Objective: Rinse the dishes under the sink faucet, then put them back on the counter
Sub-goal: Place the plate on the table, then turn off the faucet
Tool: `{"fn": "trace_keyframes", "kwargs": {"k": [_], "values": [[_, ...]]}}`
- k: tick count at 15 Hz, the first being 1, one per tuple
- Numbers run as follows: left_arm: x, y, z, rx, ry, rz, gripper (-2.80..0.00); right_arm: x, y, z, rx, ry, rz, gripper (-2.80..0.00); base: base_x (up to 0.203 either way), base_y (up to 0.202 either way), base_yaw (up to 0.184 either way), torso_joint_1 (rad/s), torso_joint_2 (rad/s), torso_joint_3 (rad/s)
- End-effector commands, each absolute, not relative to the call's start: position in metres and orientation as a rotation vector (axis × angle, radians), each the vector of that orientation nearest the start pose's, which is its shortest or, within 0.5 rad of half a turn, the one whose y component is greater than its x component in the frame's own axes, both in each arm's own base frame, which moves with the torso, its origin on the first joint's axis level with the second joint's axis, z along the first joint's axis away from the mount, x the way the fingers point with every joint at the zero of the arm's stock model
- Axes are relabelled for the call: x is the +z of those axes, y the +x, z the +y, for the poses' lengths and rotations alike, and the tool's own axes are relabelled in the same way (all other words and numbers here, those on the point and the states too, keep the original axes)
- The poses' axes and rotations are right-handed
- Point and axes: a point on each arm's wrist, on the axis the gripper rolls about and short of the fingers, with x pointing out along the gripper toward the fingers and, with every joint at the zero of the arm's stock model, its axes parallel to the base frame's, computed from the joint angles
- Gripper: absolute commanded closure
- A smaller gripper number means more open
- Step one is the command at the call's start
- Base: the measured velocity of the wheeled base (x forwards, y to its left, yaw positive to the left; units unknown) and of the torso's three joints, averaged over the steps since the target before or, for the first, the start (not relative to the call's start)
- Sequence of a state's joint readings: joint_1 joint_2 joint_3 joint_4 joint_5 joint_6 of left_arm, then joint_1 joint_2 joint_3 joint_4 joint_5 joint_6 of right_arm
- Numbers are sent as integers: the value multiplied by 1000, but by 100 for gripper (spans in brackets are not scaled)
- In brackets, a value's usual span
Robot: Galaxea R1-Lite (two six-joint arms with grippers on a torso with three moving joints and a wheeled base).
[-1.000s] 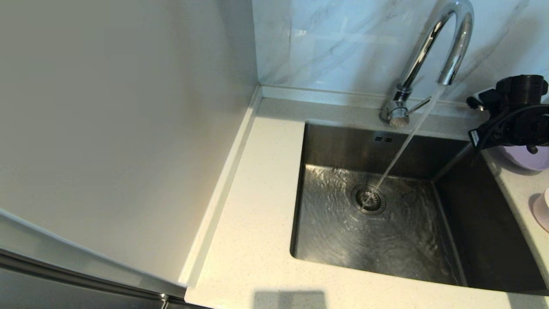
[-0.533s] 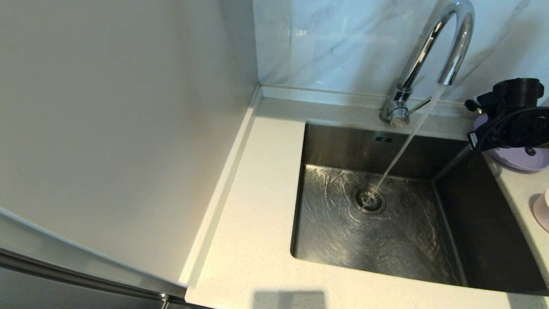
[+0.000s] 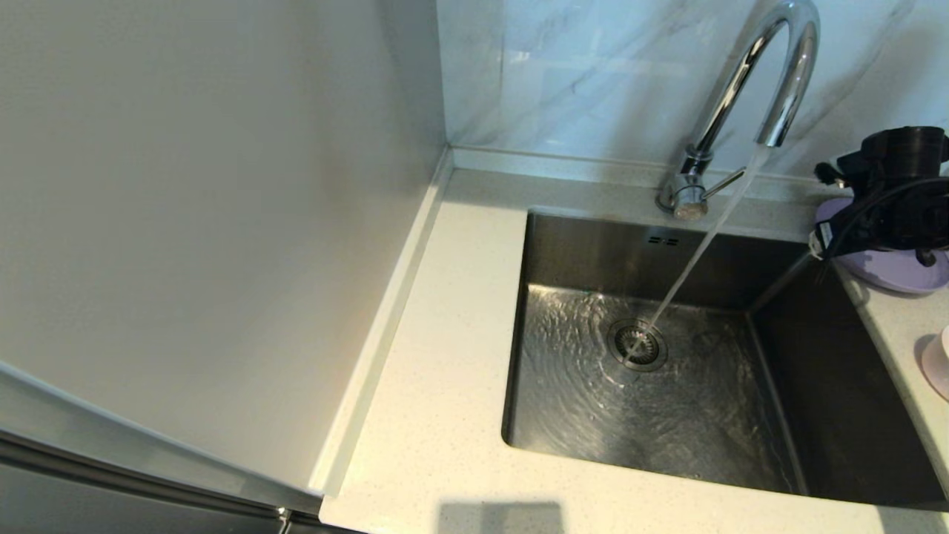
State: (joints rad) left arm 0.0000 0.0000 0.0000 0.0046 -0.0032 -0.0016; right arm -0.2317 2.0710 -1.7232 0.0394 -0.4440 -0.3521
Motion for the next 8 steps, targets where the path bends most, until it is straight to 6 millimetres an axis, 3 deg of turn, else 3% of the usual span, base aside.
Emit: {"fn": "trace_keyframes", "kwargs": {"k": [1, 4, 8], "values": [[75, -23, 0, -3, -2, 5, 0, 270, 385, -100, -598, -353, 461, -280, 0, 0, 0, 0, 0, 0], [75, -23, 0, -3, -2, 5, 0, 302, 342, -88, -577, -284, 432, -280, 0, 0, 0, 0, 0, 0], [75, -23, 0, -3, -2, 5, 0, 314, 298, -80, -579, -191, 415, -280, 0, 0, 0, 0, 0, 0]]}}
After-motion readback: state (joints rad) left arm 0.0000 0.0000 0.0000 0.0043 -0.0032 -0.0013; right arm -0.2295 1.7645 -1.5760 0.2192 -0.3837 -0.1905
